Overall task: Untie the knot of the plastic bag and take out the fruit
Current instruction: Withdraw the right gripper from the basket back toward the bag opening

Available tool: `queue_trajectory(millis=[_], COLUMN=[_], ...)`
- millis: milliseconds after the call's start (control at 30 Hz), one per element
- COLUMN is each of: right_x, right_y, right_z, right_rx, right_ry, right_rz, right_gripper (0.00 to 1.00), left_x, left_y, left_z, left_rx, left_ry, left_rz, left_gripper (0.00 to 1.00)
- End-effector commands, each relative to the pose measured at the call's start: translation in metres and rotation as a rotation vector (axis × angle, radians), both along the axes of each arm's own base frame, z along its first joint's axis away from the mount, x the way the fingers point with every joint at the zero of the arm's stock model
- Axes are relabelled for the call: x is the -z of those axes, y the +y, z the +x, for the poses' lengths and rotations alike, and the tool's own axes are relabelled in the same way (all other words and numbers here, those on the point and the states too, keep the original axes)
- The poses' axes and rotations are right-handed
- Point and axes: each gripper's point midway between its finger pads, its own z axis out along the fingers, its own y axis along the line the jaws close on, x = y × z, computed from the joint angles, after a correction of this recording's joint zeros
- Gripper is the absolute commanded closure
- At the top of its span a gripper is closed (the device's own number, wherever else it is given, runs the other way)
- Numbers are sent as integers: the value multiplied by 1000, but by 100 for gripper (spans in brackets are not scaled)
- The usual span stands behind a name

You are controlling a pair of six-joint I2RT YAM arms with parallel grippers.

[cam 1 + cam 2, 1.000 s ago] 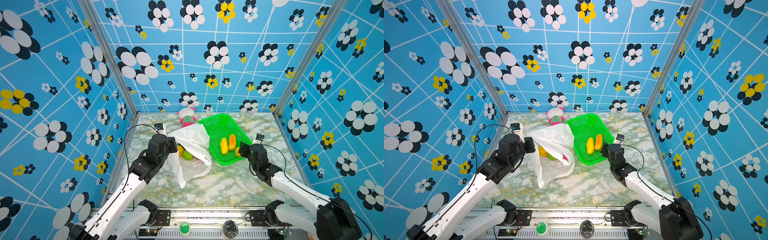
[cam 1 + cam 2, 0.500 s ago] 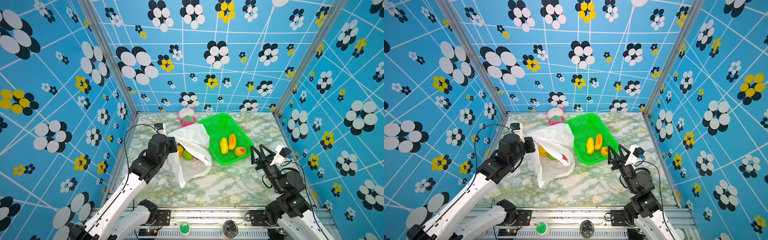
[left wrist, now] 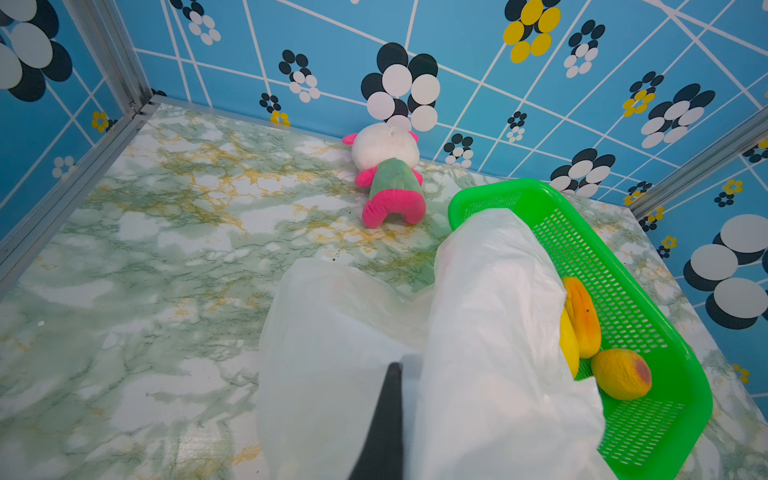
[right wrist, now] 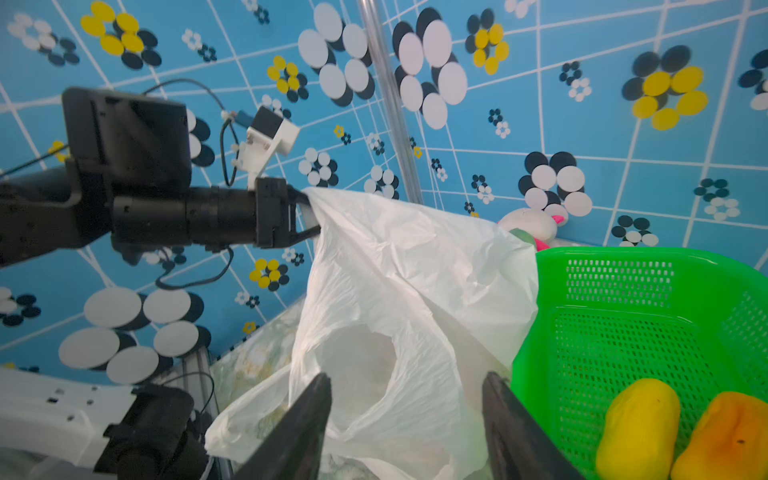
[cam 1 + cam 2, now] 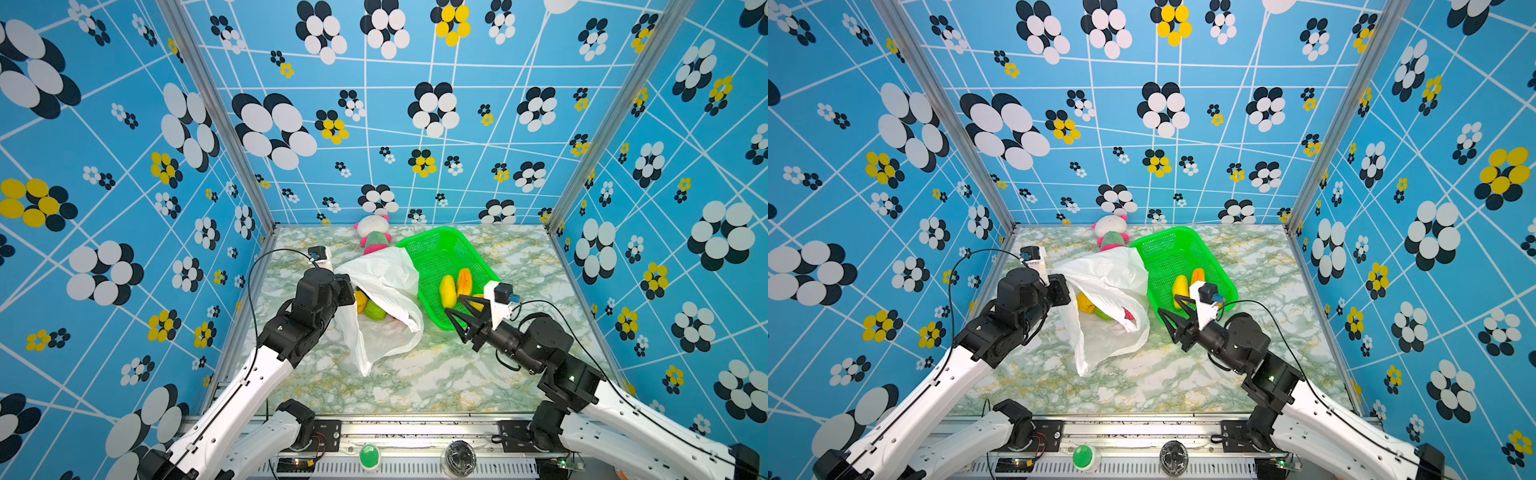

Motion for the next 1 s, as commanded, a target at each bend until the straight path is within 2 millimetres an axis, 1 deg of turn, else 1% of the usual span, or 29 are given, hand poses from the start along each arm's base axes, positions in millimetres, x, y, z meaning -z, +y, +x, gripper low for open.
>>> queue_trajectory(millis=[0,100,167,233,333,533,700,767,900,967], right_x=[4,15,26,41,60,92,116,123,143,155], right_y=[30,65,84,99,113,131,134,135,141,143], right_z=[-9,-21,-25,-23,-14,-5,11,16,28,39], right_rx=[-17,-78,-102,-108,-98,-106,-50,-39,-58,-45], right_ry=[-95,-137,-161,-174,-167,-149,-145,-136,-89,-61], right_rz=[-184,-329,-415,-496,-579,-718,-833,-852,-877,-893], right_gripper=[40,41,41,40,38,37,36,35,35,34], left_x=[-5,-6,-6,-6,-7,-7,-7,-7,-7,-7], left_y=[6,6,6,6,6,6,6,6,6,6], left_z=[0,0,0,-1,-1,-1,-1,-1,-1,-1], left_rx=[-23,-22,-21,-22,-24,-23,-24,-25,-24,-23], left_ry=[-16,-17,-17,-17,-19,-18,-20,-20,-20,-20], left_rz=[0,-1,-1,-3,-4,-3,-4,-6,-6,-6], left_gripper=[100,100,100,100,100,100,100,100,100,100])
